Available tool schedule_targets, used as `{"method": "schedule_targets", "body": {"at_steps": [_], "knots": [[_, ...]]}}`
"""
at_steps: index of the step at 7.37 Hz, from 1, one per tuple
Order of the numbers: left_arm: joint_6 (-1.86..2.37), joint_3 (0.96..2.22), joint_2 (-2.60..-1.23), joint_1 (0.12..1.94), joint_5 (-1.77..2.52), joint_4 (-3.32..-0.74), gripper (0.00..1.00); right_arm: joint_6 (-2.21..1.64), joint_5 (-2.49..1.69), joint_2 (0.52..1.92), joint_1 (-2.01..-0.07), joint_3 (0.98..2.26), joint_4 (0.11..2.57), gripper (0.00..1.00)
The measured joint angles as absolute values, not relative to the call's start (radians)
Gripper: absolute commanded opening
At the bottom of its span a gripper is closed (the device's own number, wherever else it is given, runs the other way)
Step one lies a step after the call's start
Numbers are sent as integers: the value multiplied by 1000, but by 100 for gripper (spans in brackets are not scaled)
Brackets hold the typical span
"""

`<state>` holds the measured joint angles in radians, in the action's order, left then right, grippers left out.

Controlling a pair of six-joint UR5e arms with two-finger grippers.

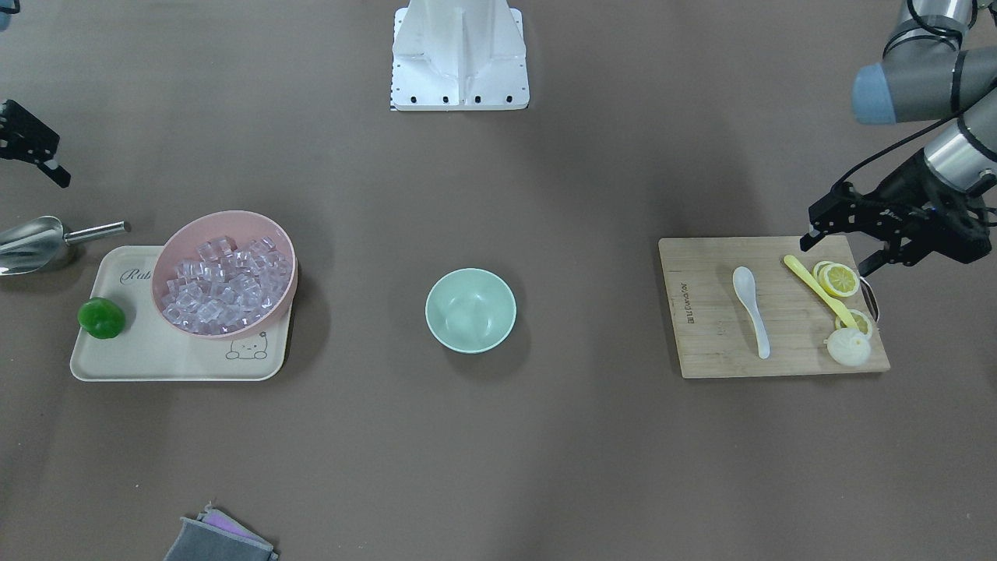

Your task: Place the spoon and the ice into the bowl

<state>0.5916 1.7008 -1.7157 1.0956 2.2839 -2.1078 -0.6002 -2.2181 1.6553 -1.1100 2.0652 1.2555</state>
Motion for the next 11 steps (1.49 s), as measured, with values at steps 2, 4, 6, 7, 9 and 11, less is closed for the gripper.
{"method": "schedule_targets", "body": {"at_steps": [2, 4, 6, 7, 9, 11], "knots": [[706, 1657, -1764, 1012, 2159, -2109, 98, -752, -2025, 1622, -978, 2067, 1262, 99], [729, 1573, -1815, 973, 2070, -2115, 98, -855, -1910, 1585, -899, 2065, 1298, 97], [741, 1518, -1848, 947, 2013, -2120, 96, -904, -1843, 1495, -859, 2065, 1436, 97], [748, 1508, -1851, 930, 1994, -2127, 89, -910, -1813, 1461, -842, 2063, 1492, 97], [775, 1479, -1846, 909, 1961, -2184, 62, -912, -1787, 1441, -820, 2055, 1522, 98], [794, 1459, -1840, 895, 1945, -2229, 34, -911, -1774, 1438, -808, 2053, 1525, 98]]}}
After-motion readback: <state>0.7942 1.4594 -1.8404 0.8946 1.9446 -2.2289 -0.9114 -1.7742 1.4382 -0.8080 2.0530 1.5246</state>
